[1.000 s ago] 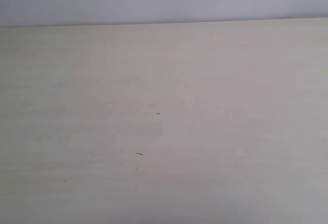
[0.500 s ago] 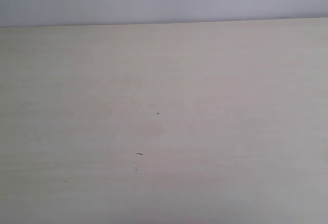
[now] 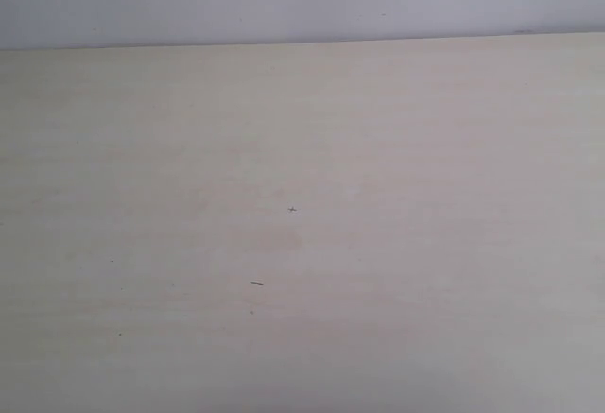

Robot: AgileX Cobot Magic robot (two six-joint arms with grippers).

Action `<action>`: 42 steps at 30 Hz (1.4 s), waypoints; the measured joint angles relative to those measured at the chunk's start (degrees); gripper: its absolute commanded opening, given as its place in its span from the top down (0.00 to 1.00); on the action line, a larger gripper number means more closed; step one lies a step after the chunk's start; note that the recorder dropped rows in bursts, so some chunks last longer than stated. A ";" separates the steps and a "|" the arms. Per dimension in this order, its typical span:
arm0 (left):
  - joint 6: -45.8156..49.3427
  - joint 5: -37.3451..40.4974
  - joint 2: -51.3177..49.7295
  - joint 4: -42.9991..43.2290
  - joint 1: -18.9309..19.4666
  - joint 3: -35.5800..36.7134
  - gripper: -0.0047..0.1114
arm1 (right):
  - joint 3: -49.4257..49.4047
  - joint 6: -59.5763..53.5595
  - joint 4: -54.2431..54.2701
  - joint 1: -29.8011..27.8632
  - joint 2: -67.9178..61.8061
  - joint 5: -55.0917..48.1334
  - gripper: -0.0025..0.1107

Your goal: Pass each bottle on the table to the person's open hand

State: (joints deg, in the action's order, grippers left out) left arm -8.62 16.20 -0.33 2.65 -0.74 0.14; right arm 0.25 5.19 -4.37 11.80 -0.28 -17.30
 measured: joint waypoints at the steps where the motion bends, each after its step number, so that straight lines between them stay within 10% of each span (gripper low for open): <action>1: 0.00 0.00 0.00 0.00 0.00 0.00 0.95 | 0.00 0.00 0.00 0.00 0.00 0.00 0.98; 15: 0.00 0.00 0.00 0.00 -9.90 0.00 0.95 | 0.00 0.10 0.00 0.00 0.00 0.00 0.98; 42: 0.00 0.00 0.00 0.00 -10.25 0.00 0.95 | 0.00 0.10 0.00 0.00 0.00 0.00 0.98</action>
State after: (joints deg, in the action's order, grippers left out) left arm -8.62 16.20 -0.33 2.65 -10.99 0.14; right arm 0.25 5.29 -4.37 11.80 -0.28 -17.30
